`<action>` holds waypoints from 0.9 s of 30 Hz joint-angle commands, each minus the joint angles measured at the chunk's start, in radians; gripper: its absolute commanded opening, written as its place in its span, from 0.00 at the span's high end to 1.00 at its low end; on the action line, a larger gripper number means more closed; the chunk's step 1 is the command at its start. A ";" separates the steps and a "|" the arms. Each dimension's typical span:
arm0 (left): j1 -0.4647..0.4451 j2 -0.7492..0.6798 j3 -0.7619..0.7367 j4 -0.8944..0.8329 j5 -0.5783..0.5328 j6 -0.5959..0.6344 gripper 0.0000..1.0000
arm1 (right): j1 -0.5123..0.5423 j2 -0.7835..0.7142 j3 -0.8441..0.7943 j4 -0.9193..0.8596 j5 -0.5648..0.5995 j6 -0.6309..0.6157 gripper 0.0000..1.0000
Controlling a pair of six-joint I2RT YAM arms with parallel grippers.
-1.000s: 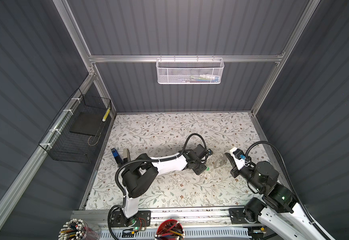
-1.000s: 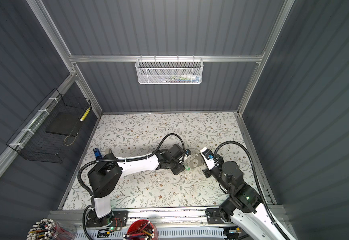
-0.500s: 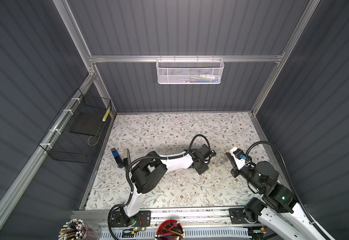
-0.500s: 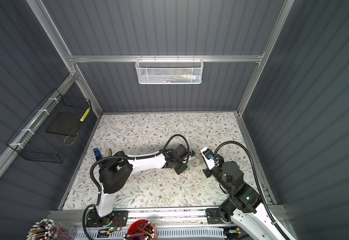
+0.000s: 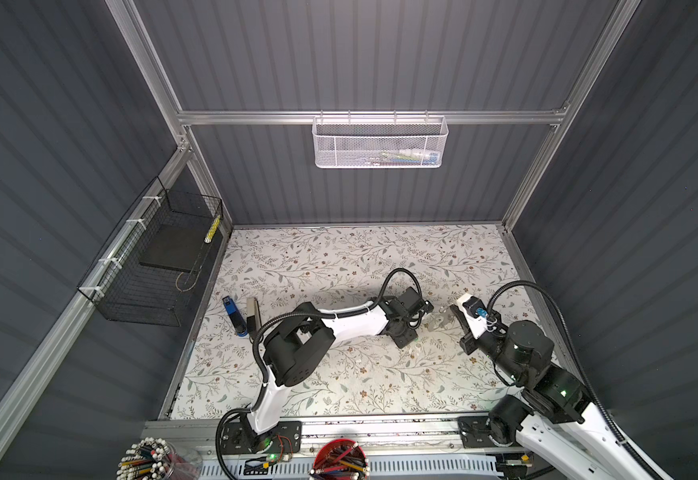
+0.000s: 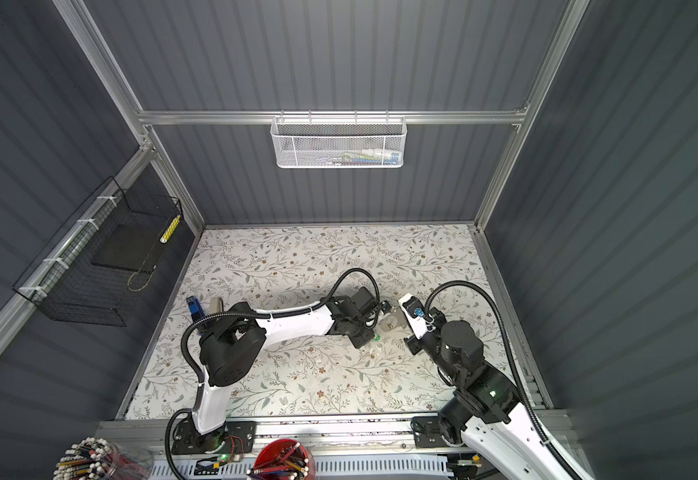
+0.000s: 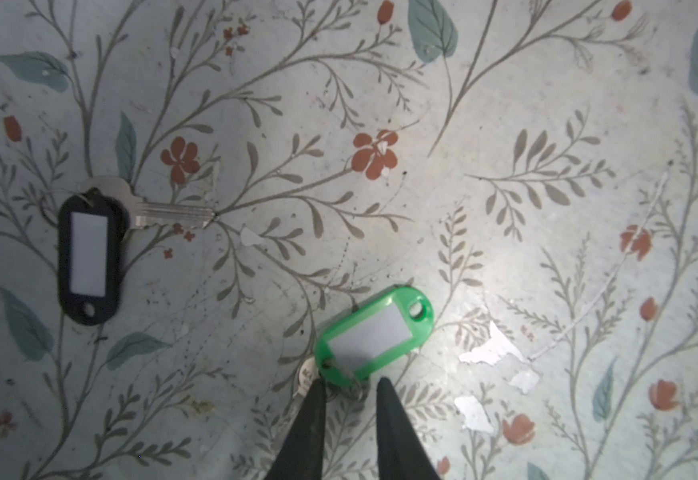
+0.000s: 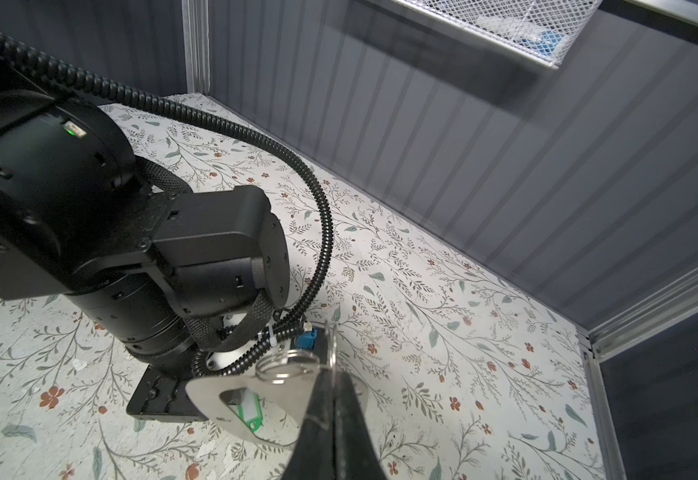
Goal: Put the keys on the keyring
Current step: 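Lower the open left gripper onto the green tag and align with it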
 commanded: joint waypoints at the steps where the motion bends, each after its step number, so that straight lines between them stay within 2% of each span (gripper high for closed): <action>1: -0.002 0.030 0.034 -0.038 0.009 0.006 0.74 | -0.001 -0.001 0.023 0.021 0.013 -0.008 1.00; 11: 0.024 -0.033 -0.010 -0.011 -0.087 -0.041 0.71 | -0.001 0.004 0.024 0.026 0.012 -0.007 1.00; 21: 0.029 -0.059 -0.048 0.019 -0.063 -0.053 0.63 | 0.000 0.003 0.023 0.025 0.012 -0.005 1.00; 27: 0.028 -0.100 -0.068 0.027 -0.075 -0.054 0.63 | 0.000 0.003 0.021 0.027 0.015 -0.003 1.00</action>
